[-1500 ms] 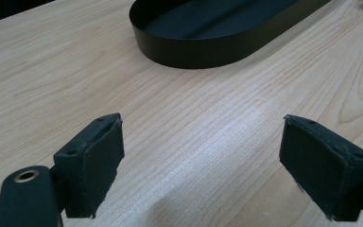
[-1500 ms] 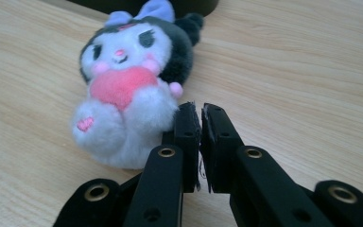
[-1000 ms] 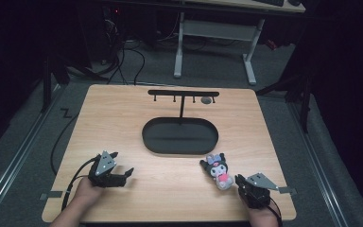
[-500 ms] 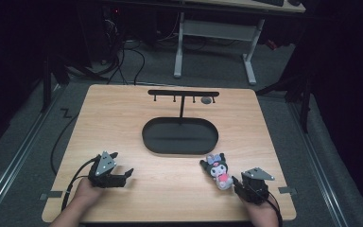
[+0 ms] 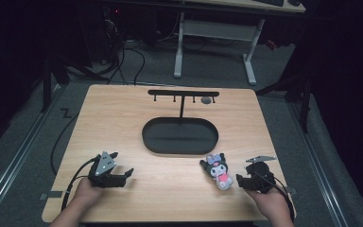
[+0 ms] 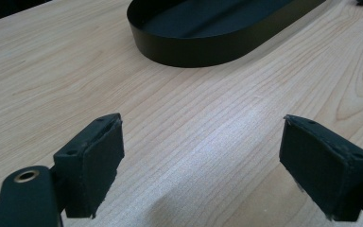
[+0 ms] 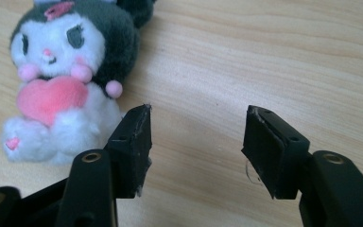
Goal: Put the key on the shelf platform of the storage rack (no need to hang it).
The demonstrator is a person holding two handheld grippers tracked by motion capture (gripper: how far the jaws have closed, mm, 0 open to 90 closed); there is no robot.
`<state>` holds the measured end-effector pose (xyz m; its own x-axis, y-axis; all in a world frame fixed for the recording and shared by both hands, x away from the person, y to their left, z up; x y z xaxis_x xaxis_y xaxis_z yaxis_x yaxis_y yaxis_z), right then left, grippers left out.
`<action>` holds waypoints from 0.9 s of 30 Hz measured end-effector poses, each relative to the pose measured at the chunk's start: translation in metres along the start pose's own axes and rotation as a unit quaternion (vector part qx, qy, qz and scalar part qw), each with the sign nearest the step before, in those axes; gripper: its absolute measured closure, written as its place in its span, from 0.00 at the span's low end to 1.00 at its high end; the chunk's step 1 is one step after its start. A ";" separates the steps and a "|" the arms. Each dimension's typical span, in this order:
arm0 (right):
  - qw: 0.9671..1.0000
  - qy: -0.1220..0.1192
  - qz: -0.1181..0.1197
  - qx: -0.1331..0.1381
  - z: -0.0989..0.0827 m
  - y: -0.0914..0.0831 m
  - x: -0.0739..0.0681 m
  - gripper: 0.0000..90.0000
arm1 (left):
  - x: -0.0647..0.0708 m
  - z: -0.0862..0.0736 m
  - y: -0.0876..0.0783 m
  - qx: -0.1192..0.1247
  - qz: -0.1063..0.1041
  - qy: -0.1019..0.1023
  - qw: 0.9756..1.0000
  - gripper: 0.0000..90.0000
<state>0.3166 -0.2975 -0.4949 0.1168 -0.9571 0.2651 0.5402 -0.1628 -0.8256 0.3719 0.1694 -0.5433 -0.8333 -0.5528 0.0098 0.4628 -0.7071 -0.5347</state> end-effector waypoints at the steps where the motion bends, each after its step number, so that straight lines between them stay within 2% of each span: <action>1: 1.000 -0.006 -0.001 -0.008 0.001 -0.001 0.000 0.46 | 0.000 0.000 0.000 0.000 0.000 0.000 1.000 0.17; 3: 0.999 -0.026 -0.003 -0.032 0.005 -0.003 -0.001 0.45 | 0.000 0.000 0.000 -0.001 0.000 0.001 1.000 0.17; 13: 0.996 -0.046 0.005 -0.078 0.012 -0.006 -0.003 0.39 | 0.000 0.000 -0.001 -0.002 0.000 0.000 1.000 0.17; 20: 0.993 -0.036 0.013 -0.111 0.016 -0.008 0.001 0.36 | 0.001 -0.001 0.000 -0.002 0.000 0.001 1.000 0.17; 27: 0.993 -0.035 0.009 -0.111 0.021 -0.015 0.000 0.31 | 0.001 -0.001 0.000 -0.003 0.000 0.001 1.000 0.17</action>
<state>0.3263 -0.2896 -0.4725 0.1864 -0.9429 0.2759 0.3417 -0.2011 -0.9181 0.3709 0.1694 -0.5437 -0.8341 -0.5516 0.0073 0.4613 -0.7046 -0.5393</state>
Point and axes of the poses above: each handheld gripper's, and its own axes: y roughly forward along the jaws, z roughly out of its top, x roughly to its right, the point moved 3 cm from there along y, roughly forward along the jaws, and after that the axes turned 13 degrees about -z, right-handed, at the moved point
